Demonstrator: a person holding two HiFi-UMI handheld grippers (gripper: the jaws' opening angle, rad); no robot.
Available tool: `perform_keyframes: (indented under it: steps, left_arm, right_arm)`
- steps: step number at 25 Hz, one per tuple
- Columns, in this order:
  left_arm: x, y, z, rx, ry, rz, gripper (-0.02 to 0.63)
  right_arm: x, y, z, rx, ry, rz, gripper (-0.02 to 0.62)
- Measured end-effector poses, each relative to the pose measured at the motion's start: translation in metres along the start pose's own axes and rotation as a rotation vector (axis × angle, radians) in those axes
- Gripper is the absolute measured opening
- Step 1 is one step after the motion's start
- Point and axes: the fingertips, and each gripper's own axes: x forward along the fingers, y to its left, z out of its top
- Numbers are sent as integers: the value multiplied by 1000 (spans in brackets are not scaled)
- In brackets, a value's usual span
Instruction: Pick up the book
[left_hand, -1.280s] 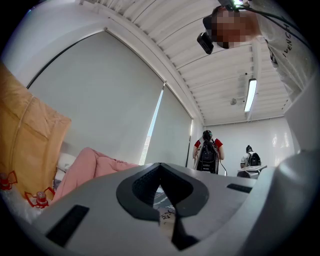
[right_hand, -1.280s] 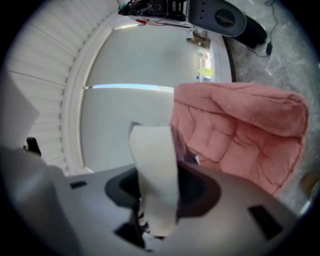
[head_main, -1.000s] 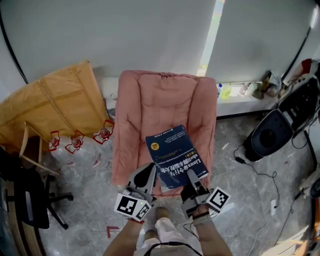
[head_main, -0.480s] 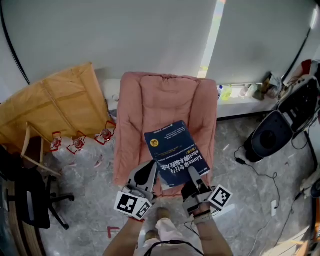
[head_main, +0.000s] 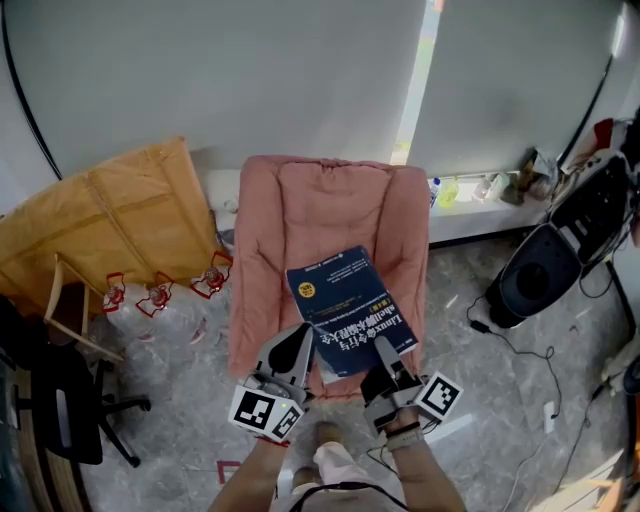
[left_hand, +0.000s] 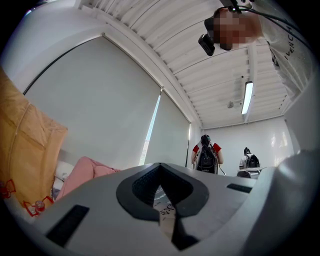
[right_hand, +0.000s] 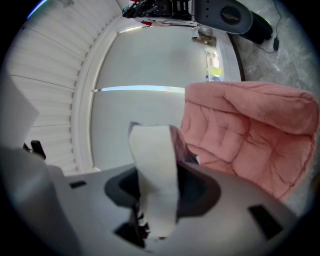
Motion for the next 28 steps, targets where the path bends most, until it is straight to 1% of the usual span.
perform_keyframes:
  steps: [10,16,28]
  left_arm:
    - [-4,-5,3,-5,-12,-4,9]
    - [-5,-8,3,-13,-14,-7,9]
    - [-2,-10,0,-7,4,-18,9]
  right_arm:
    - [-6,11,5,-15,-13,21,178]
    - [-8,17,4,-34,-2,31,178]
    - [-13,7,5,-29,3,6,178]
